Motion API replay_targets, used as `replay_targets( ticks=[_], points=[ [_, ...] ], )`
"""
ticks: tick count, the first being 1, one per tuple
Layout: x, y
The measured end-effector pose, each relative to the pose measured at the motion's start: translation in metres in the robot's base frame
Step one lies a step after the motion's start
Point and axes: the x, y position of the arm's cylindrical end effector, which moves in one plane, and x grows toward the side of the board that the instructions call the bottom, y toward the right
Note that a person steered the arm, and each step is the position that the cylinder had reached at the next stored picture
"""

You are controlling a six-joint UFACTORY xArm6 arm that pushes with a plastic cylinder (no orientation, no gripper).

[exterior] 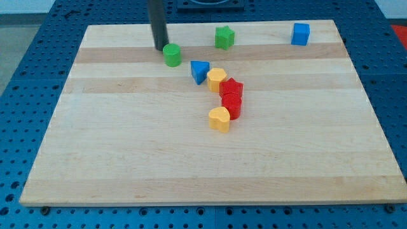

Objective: Push the green circle closer to the blue triangle

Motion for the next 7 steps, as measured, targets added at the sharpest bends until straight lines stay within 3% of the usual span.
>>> replay_targets(
  ticks=[1,3,7],
  points=[
    [0.011,-0.018],
    [0.018,0.03],
    [0.029,0.036]
  ],
)
